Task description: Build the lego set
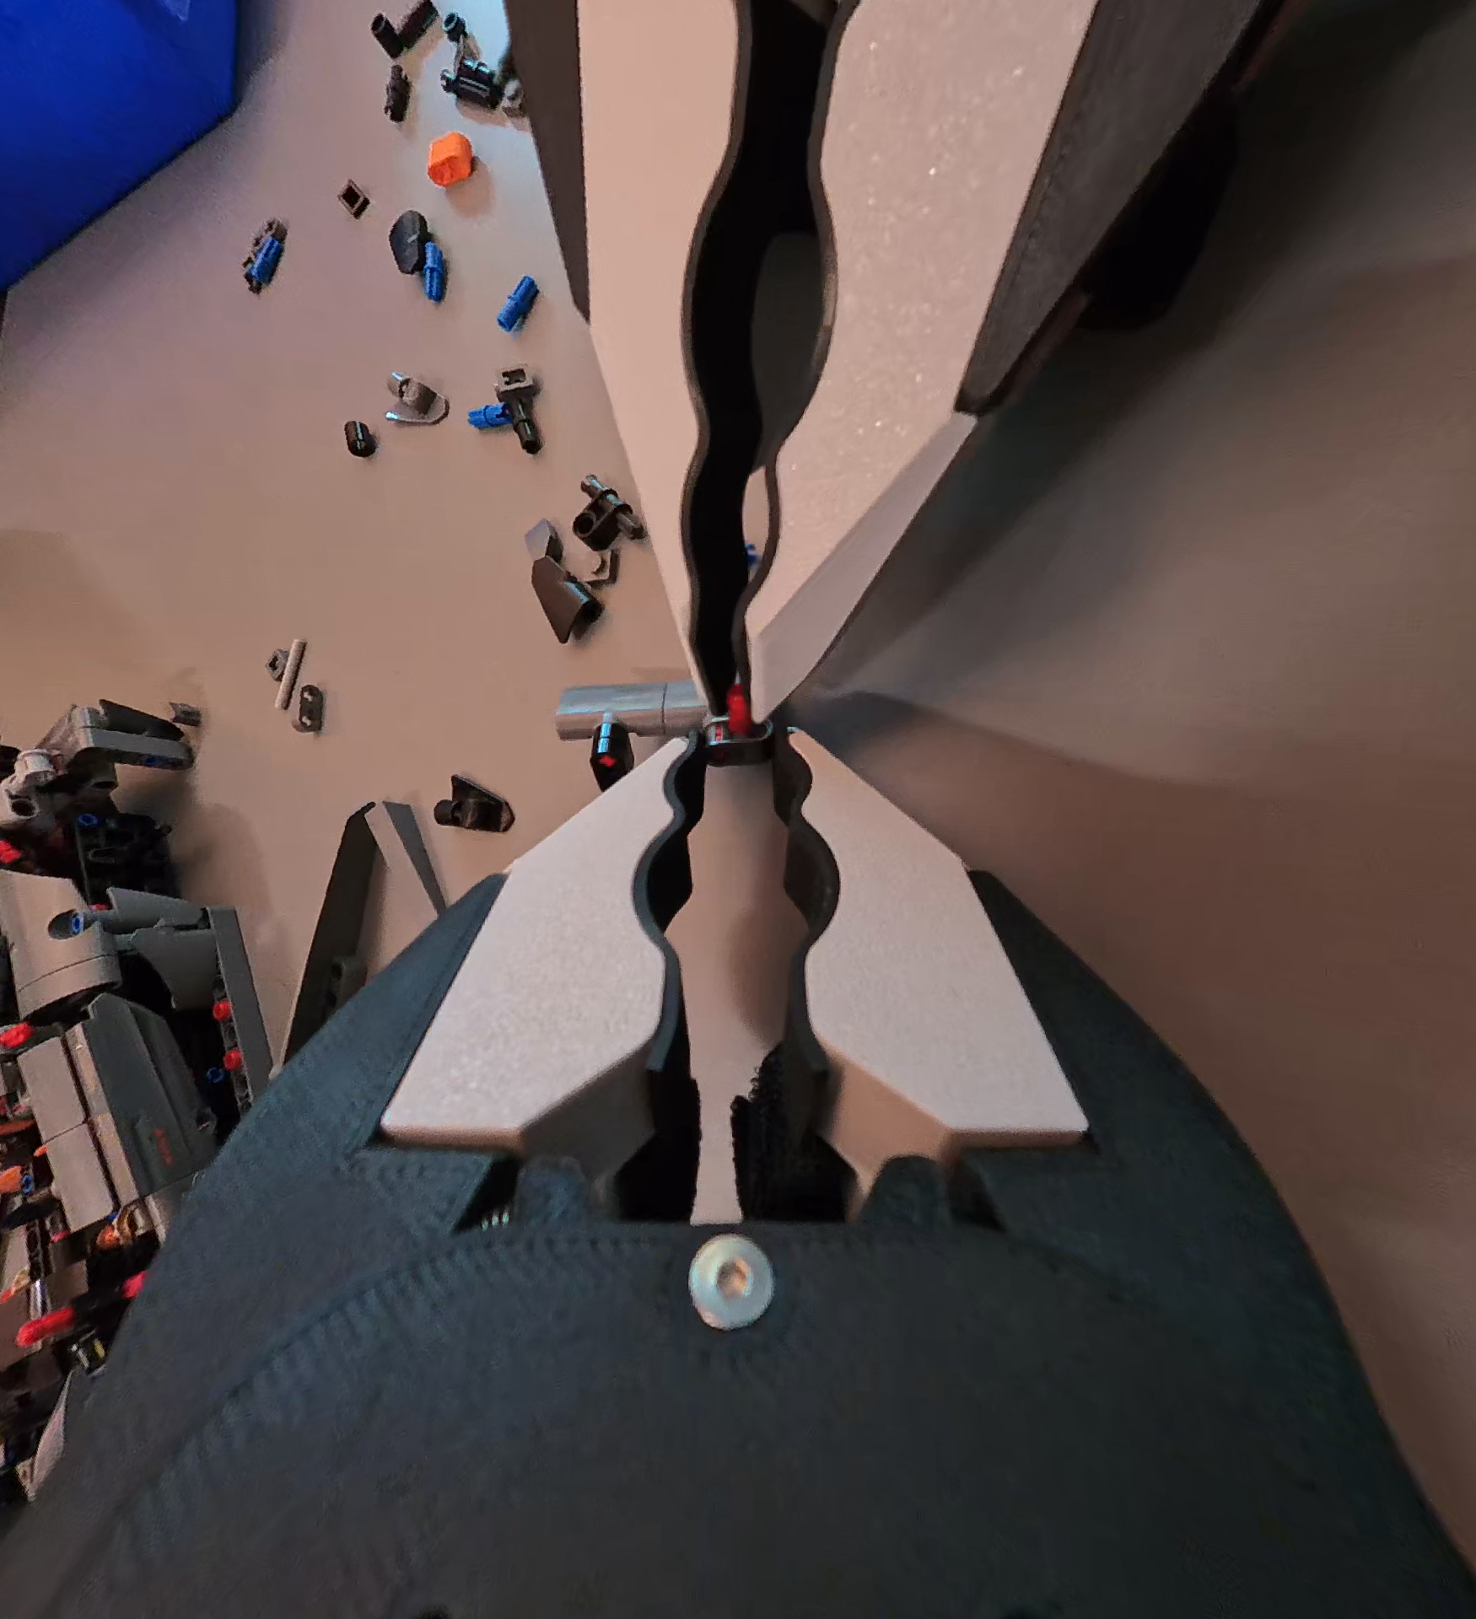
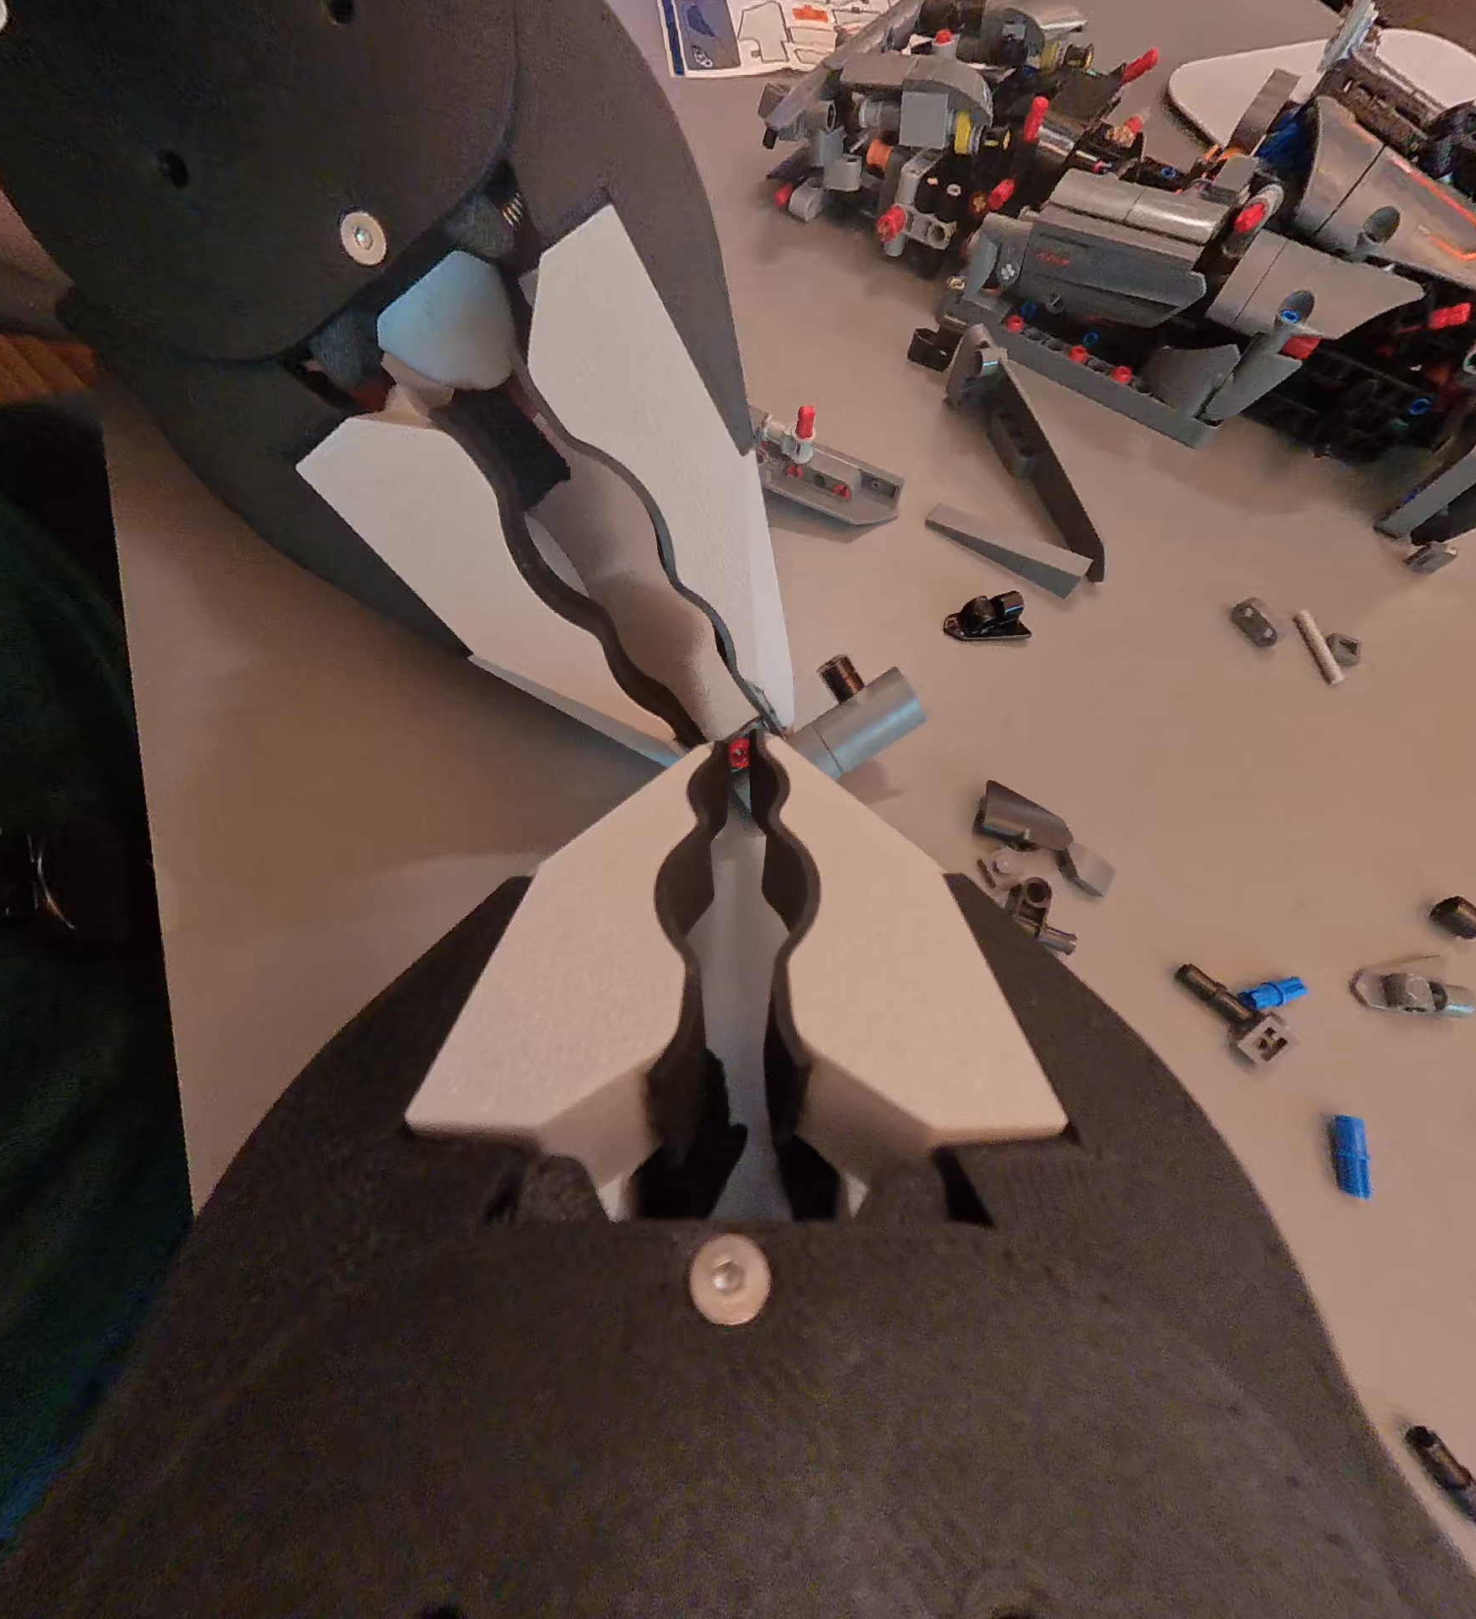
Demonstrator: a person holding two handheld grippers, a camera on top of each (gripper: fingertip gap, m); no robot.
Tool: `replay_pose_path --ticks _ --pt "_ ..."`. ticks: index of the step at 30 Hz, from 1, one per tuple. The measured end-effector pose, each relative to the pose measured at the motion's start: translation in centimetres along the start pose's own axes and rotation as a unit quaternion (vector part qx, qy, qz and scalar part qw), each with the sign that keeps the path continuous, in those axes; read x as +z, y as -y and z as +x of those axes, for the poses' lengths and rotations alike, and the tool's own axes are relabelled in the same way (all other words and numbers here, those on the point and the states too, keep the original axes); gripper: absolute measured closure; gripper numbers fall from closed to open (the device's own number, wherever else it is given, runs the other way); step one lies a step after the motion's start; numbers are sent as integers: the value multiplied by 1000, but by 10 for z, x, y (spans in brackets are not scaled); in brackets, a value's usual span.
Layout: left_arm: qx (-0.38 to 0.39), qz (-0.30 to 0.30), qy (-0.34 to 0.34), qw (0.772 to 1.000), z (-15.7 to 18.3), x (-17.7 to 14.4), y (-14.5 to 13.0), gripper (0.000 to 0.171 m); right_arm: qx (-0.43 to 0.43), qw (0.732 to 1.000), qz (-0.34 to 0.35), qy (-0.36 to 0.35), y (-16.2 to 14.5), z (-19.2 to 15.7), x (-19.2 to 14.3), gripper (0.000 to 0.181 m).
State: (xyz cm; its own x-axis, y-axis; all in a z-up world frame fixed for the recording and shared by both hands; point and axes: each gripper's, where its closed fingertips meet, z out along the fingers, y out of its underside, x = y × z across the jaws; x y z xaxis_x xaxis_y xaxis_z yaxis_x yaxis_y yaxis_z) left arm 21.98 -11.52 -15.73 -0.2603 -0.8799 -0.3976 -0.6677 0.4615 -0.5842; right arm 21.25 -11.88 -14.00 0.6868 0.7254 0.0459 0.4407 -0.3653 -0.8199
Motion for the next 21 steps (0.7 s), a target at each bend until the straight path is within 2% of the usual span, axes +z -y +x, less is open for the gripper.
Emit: replay_pose_path --ticks 21 --pt "21 -16 25 999 -2 2 -1 159 -56 995 -61 -47 -6 -1 4 180"
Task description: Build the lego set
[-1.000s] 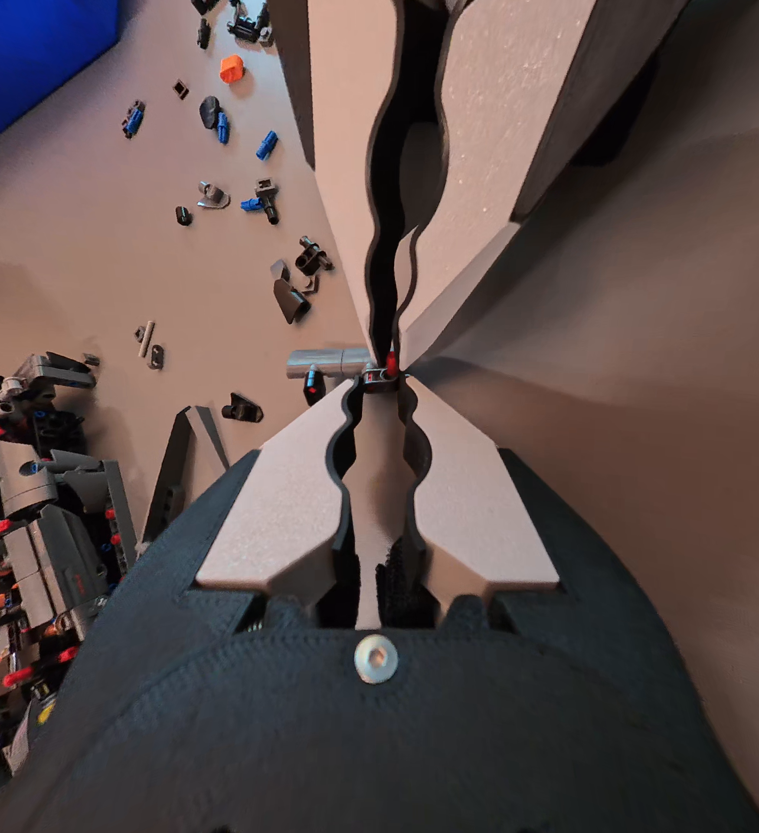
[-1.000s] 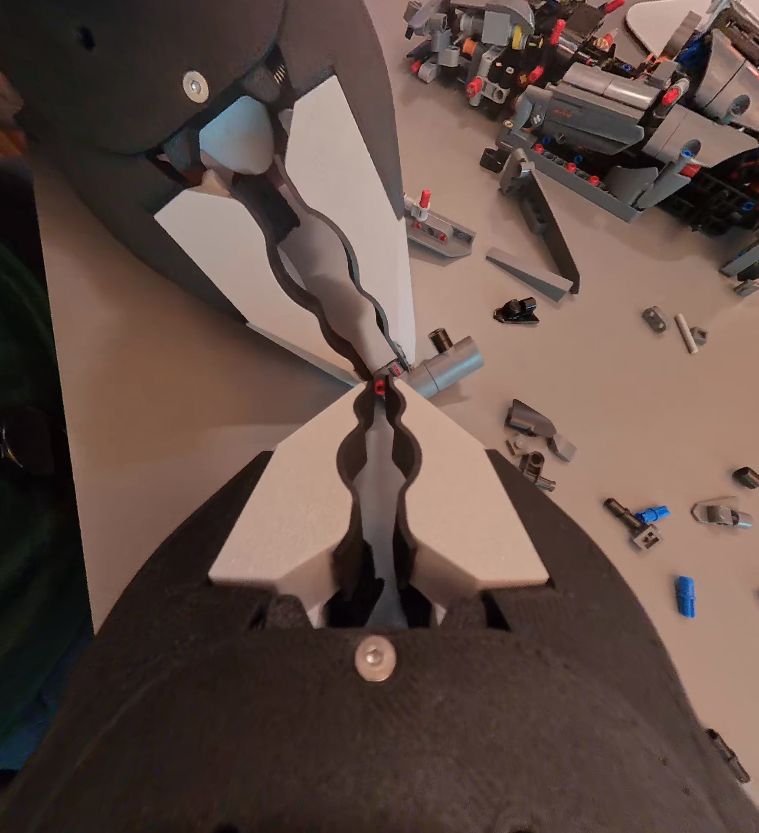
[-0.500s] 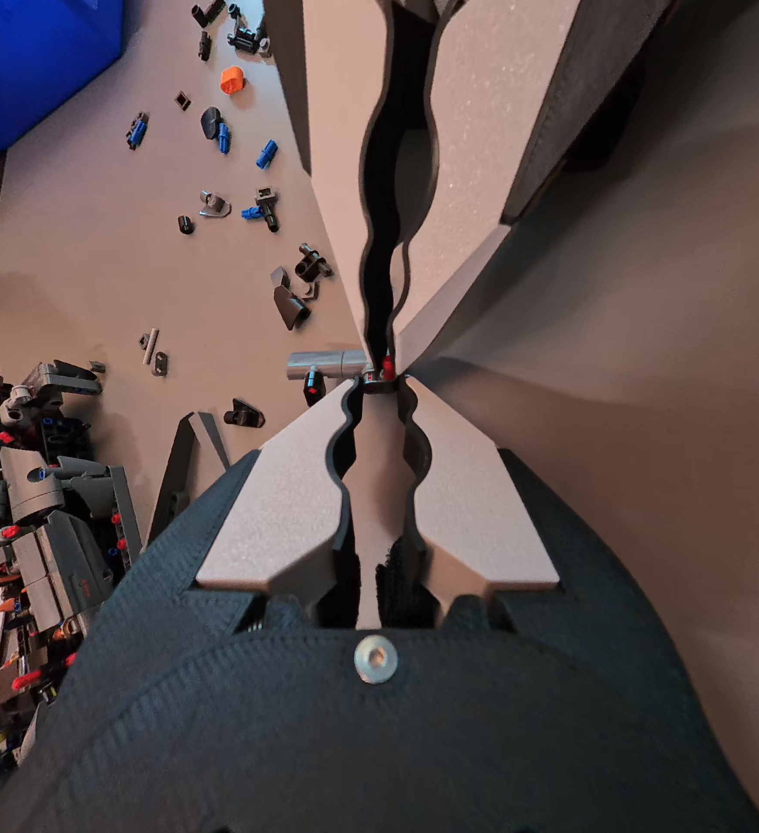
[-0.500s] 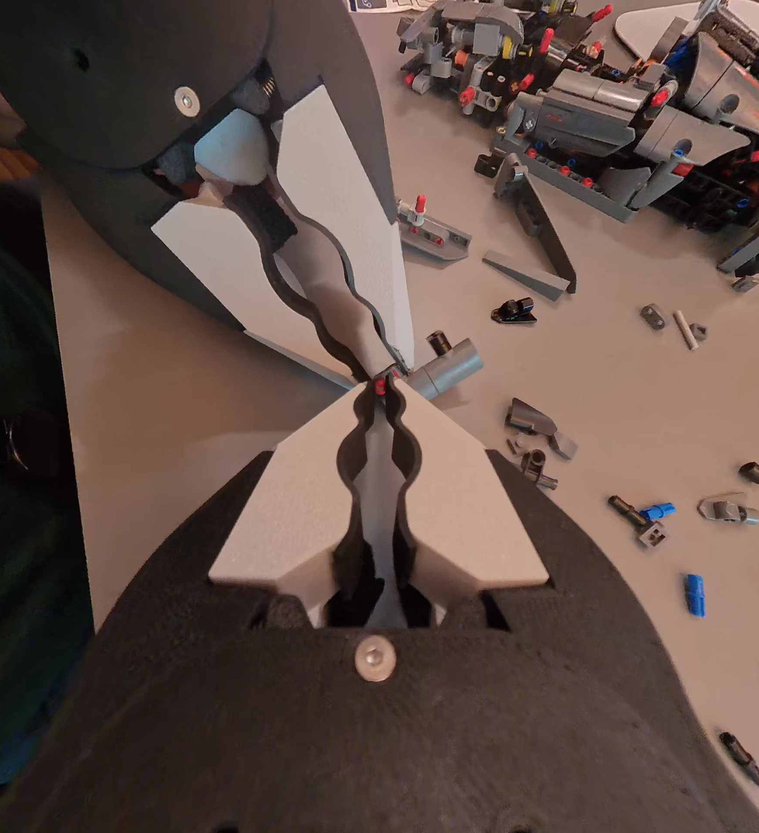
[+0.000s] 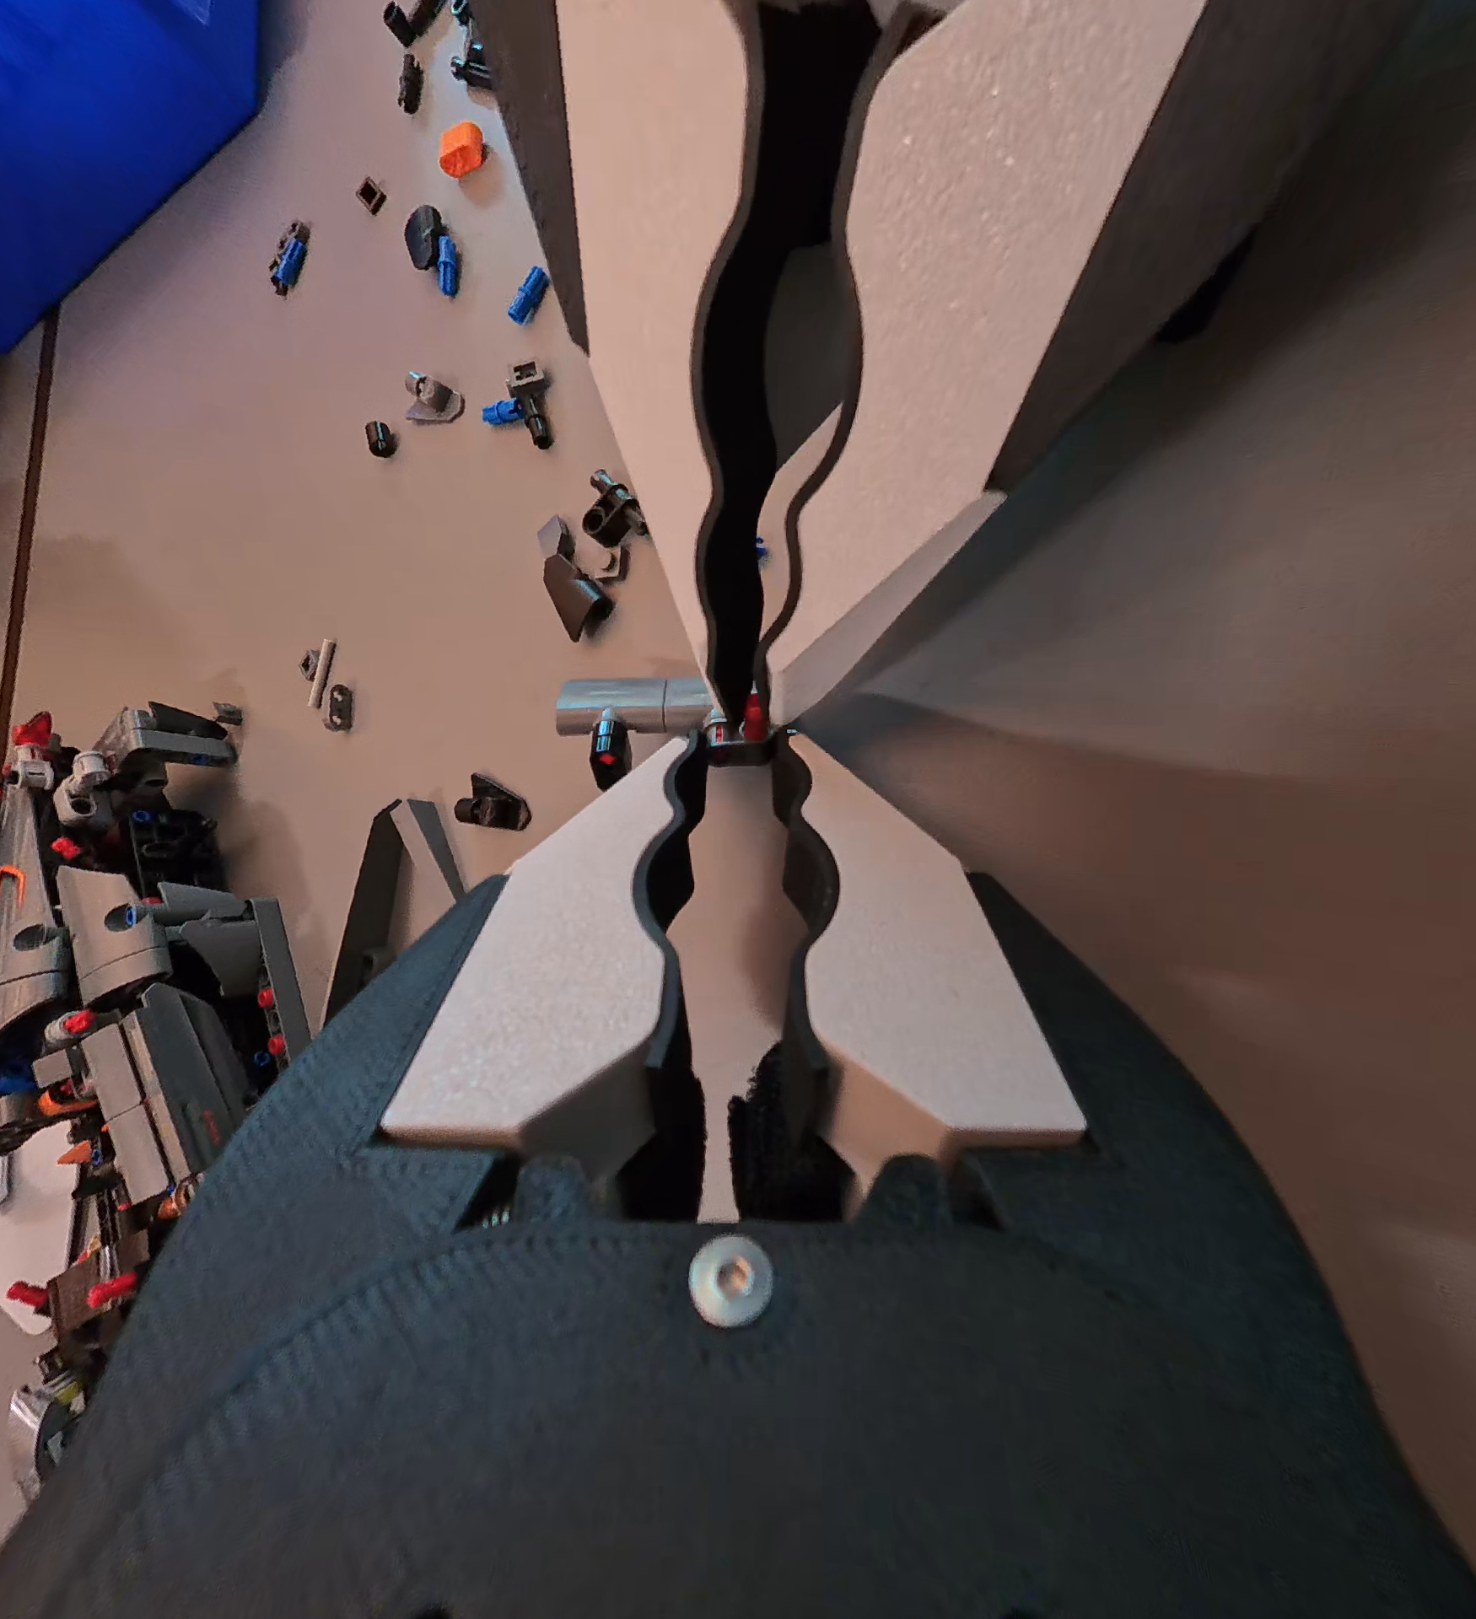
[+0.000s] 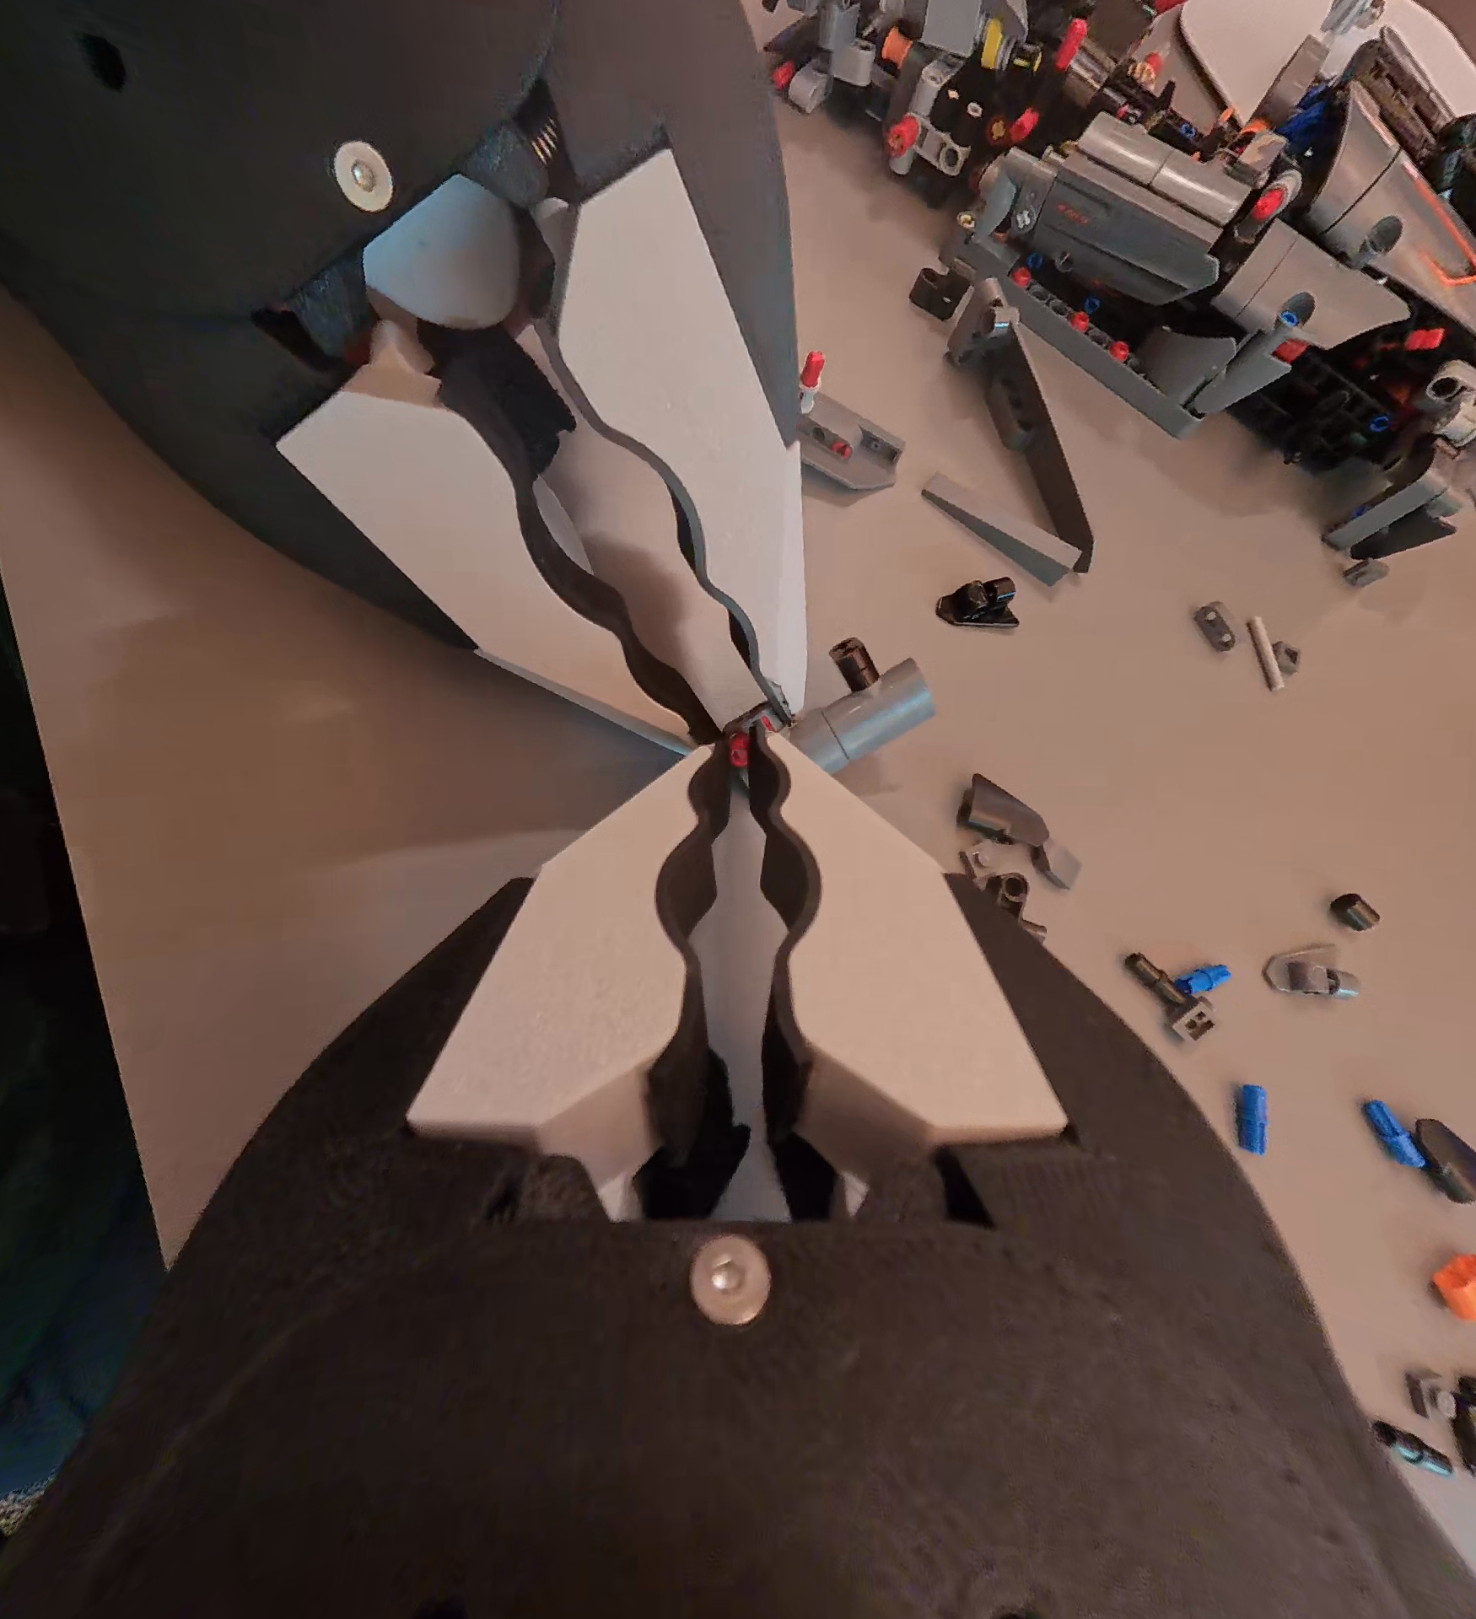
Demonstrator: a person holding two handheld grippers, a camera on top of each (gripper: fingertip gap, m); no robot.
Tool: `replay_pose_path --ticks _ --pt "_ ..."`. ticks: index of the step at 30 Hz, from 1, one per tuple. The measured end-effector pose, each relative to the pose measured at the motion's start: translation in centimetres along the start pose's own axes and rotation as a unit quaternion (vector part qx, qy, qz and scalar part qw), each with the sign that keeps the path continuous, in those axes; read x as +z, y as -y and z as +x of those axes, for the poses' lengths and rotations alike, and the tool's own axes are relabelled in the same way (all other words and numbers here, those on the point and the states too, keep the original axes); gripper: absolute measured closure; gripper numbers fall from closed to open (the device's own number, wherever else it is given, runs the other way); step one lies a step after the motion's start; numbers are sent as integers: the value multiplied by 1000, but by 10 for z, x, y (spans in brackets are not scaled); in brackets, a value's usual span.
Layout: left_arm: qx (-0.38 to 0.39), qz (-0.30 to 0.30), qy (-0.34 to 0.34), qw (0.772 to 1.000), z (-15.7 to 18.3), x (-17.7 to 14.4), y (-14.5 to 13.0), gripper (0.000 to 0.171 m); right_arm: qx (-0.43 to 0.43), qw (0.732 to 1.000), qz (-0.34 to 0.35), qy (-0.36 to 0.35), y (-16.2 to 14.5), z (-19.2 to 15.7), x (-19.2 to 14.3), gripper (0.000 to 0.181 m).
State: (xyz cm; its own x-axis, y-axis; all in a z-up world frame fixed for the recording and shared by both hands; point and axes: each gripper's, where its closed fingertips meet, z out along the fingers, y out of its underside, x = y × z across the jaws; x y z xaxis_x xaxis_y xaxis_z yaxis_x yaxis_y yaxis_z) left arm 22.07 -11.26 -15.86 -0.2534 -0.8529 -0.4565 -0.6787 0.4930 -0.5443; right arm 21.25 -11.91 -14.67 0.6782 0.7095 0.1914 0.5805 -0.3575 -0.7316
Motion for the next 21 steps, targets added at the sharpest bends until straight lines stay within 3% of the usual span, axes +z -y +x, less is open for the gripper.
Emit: replay_pose_path --ticks 21 --pt "5 -2 -1 1000 1 1 1 159 9 998 3 67 -4 -3 1 180"
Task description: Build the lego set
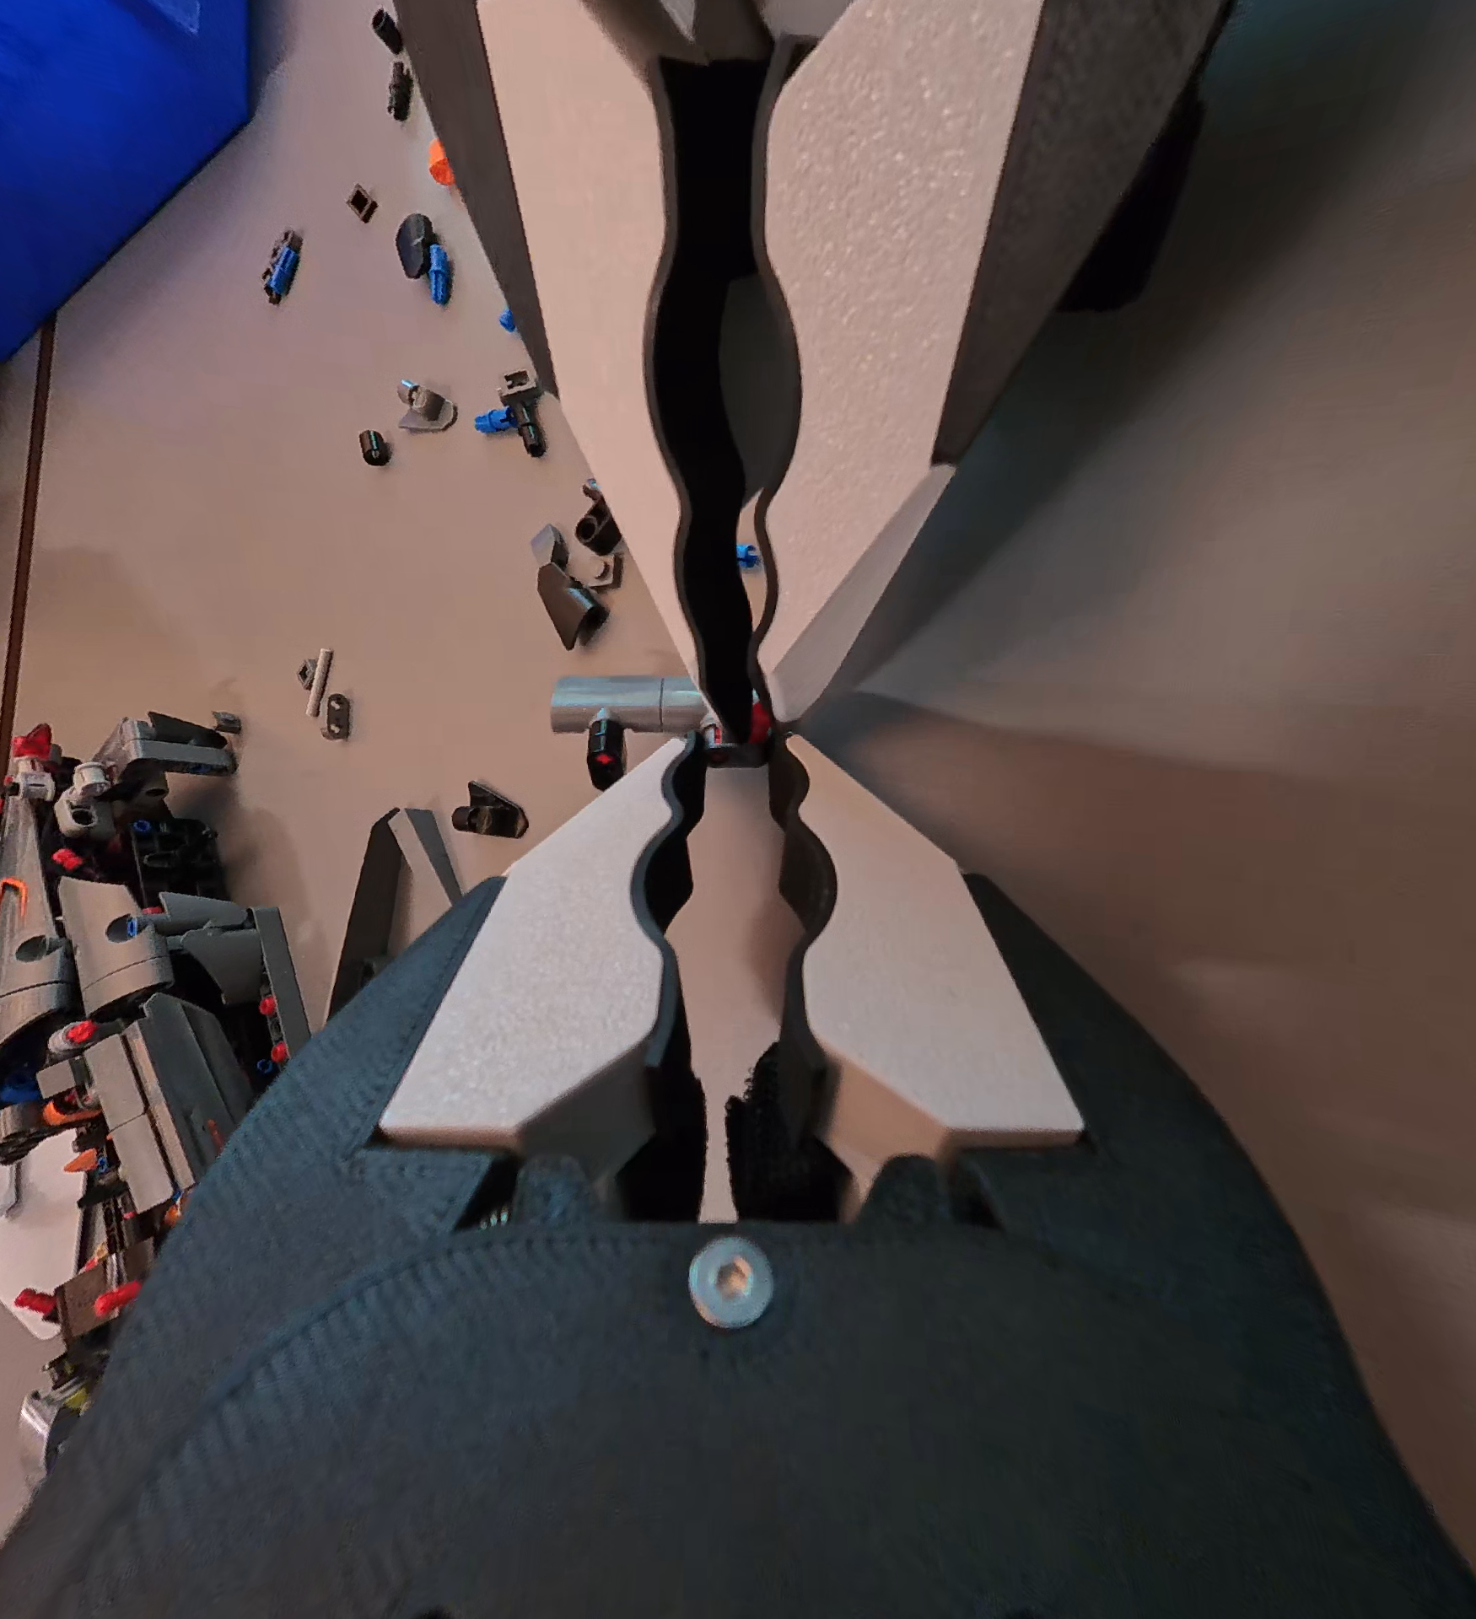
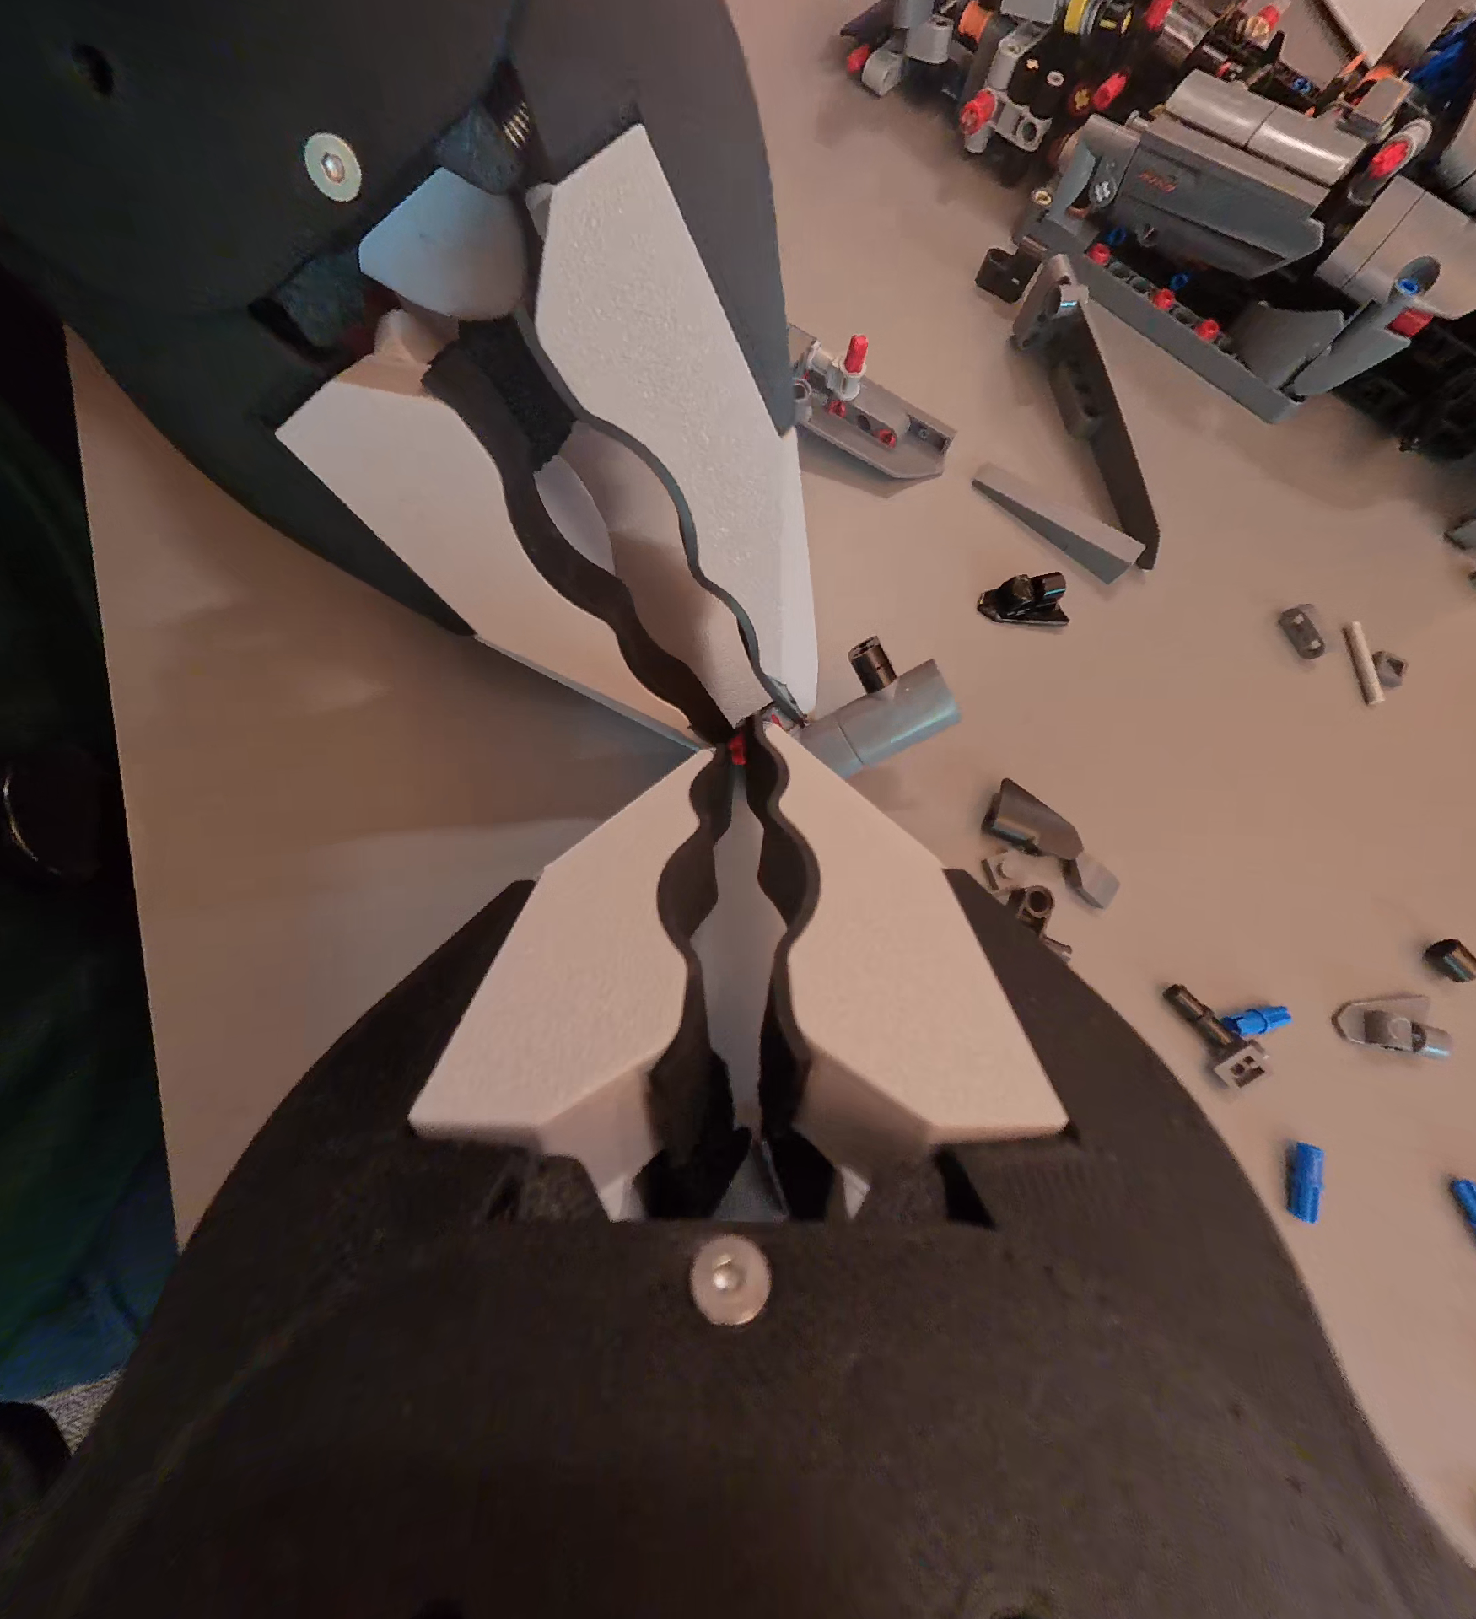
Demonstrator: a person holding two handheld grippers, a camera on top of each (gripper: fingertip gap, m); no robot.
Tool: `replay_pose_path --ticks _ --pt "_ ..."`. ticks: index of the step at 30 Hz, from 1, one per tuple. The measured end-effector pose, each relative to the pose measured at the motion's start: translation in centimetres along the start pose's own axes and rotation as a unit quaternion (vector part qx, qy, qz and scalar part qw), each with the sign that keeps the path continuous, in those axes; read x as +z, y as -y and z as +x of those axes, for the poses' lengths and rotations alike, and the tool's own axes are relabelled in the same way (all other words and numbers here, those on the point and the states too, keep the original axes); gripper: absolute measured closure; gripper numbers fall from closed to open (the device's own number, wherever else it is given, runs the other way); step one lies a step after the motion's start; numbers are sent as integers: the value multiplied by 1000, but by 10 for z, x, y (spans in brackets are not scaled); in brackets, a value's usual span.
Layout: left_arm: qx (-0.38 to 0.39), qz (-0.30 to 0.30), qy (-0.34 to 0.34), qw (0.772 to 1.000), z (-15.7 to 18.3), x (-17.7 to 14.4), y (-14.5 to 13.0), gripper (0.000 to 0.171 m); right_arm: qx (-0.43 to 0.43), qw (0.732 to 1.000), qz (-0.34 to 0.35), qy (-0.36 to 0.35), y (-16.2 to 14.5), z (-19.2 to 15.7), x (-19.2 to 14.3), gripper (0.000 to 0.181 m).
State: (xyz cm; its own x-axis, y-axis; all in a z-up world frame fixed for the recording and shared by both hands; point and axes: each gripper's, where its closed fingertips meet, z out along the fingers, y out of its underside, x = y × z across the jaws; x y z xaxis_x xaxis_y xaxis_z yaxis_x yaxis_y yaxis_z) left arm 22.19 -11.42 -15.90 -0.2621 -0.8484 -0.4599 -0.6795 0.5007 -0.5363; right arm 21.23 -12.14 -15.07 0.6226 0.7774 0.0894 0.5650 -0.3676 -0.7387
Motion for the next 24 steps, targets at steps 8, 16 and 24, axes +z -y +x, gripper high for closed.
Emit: replay_pose_path --ticks 8,16,24 --pt "-7 2 -6 1000 0 1 0 159 8 1000 4 21 0 1 1 180" --pt "-17 15 -8 1000 -1 1 1 159 23 999 13 30 1 2 -2 179" --pt "-17 45 25 999 -13 -9 9 159 127 988 72 43 10 17 -26 164"
